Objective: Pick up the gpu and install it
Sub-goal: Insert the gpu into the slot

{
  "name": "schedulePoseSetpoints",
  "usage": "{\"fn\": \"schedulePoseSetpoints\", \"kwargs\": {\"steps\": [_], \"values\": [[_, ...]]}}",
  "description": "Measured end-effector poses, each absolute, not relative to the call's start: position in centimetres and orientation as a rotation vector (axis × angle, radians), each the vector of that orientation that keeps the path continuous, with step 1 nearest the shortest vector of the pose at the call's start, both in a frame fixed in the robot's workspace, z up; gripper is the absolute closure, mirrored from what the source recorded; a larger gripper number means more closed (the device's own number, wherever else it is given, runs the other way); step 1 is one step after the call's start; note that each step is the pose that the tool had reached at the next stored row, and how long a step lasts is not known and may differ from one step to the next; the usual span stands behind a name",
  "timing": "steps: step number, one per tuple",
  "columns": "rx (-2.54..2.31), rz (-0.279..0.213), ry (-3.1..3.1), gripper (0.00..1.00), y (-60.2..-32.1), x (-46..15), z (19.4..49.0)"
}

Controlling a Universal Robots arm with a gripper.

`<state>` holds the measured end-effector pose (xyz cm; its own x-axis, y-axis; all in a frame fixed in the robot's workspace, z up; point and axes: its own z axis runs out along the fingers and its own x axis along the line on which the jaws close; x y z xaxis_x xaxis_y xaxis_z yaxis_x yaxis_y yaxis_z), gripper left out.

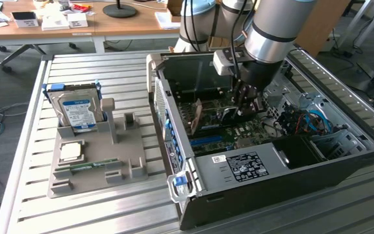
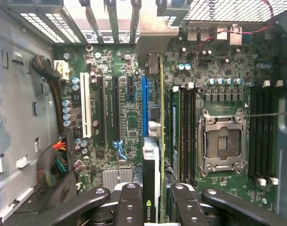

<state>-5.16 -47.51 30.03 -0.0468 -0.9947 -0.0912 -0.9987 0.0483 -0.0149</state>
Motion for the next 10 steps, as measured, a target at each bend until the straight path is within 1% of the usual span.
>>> {"fn": "schedulePoseSetpoints", "kwargs": {"steps": [10], "values": [[-2.115, 0.080, 2.218, 0.73, -47.50, -6.03, 29.58]]}}
